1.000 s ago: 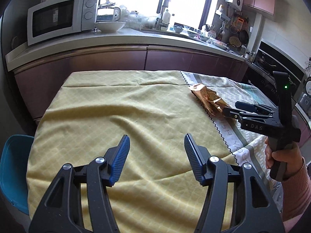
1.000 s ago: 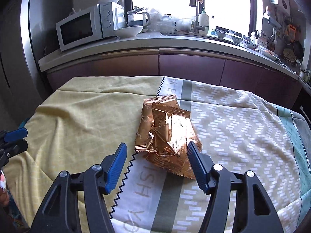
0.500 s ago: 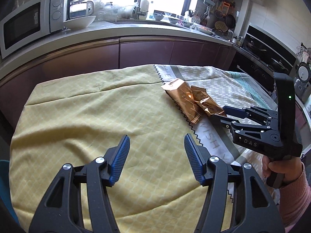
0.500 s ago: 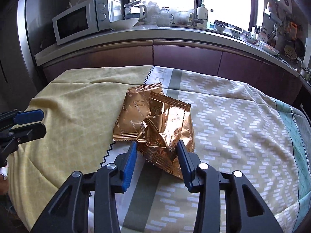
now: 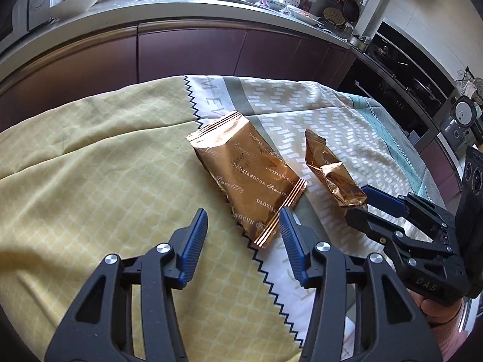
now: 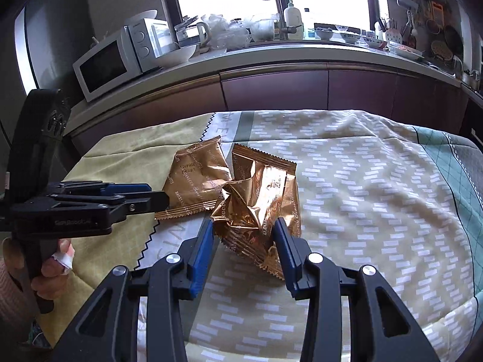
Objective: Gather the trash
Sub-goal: 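Close the left tool on one copper wrapper while the right tool grasps another wrapper, then carry both copper wrappers over the blue bin with both tools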
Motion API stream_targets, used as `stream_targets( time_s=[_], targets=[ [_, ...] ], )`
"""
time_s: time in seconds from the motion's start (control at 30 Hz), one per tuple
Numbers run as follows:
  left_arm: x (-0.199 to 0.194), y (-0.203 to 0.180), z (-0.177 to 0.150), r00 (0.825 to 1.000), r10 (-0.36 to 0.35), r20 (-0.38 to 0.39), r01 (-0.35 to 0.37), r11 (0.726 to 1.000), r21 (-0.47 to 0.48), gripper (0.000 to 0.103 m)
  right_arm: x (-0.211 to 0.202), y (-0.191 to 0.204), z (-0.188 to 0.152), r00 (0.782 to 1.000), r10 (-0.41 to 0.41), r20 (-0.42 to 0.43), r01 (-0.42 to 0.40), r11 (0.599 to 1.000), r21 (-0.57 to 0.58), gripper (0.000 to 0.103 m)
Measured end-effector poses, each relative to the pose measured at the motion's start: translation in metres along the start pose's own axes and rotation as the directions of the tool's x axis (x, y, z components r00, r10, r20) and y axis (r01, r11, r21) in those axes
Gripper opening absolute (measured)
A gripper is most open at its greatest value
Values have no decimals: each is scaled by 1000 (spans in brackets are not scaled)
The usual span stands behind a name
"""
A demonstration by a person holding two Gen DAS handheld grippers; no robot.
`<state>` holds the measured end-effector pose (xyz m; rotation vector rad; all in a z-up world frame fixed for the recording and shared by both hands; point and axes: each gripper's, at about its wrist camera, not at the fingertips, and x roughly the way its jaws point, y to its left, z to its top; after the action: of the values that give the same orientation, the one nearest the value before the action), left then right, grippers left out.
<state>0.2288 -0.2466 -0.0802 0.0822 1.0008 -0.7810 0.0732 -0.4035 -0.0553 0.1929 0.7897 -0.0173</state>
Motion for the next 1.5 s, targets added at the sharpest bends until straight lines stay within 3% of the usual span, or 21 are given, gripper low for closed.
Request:
stream_targets(
  time_s=[0.27, 0.53, 1.0, 1.5],
  targets=[
    [21, -3, 13, 999, -41, -21, 39, 998, -47, 48, 1, -5, 0, 999, 36, 10, -36, 999, 20, 39],
    [26, -7, 10, 1000, -9, -24, 8, 999, -49, 6, 0, -6, -1, 999, 48, 17, -49, 998, 30, 39],
    [2, -8, 2, 999, -12, 29, 13, 999, -38, 1, 3, -2, 2, 999, 52, 7, -52, 998, 19, 39],
    [-93, 22, -49, 987, 45, 155, -40, 998, -39, 1, -6, 35, 0, 986, 165, 34, -165, 986, -8, 38]
  ],
)
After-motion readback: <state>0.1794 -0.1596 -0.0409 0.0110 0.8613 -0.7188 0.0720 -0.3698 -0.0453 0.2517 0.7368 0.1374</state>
